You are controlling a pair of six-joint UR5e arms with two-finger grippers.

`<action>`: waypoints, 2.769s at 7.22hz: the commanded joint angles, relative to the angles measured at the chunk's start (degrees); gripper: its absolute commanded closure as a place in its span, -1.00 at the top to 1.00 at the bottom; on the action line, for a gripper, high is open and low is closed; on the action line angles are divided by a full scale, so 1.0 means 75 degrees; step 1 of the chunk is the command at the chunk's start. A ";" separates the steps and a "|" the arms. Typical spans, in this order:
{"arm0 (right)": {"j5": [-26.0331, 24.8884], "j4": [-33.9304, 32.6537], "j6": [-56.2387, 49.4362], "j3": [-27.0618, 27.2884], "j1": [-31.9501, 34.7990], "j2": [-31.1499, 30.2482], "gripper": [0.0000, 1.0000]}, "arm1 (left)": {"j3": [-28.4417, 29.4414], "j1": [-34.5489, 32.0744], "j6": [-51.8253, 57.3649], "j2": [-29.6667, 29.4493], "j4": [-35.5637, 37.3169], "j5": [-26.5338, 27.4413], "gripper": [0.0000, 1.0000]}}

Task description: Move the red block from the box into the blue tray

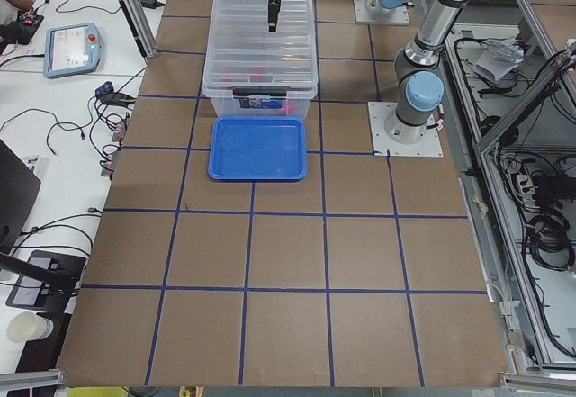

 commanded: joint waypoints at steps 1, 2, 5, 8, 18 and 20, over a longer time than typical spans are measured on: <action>-0.0169 -0.0019 -0.0303 -0.0003 -0.0037 0.0001 1.00 | -0.0055 0.0000 0.0000 -0.0015 0.0089 -0.0020 1.00; -0.0333 0.0005 -0.0468 0.0008 -0.0165 0.0001 1.00 | -0.0055 0.0000 0.0000 -0.0015 0.0100 -0.0020 1.00; -0.0347 0.0028 -0.0668 -0.0003 -0.0622 -0.0046 1.00 | -0.0055 0.0012 0.0012 -0.0015 0.0100 -0.0008 1.00; -0.0358 0.0005 -0.1639 -0.0015 -0.1067 -0.0069 1.00 | 0.0074 0.0000 0.0000 -0.0167 0.0112 -0.0229 1.00; -0.0827 -0.0183 -0.3774 -0.0027 -0.2147 -0.0046 1.00 | -0.0171 0.0012 -0.0808 -0.1559 0.1236 -0.0149 1.00; -0.0827 -0.0218 -0.3960 -0.0038 -0.2240 -0.0034 1.00 | -0.0580 0.0128 -0.0762 -0.2064 0.2122 -0.0160 1.00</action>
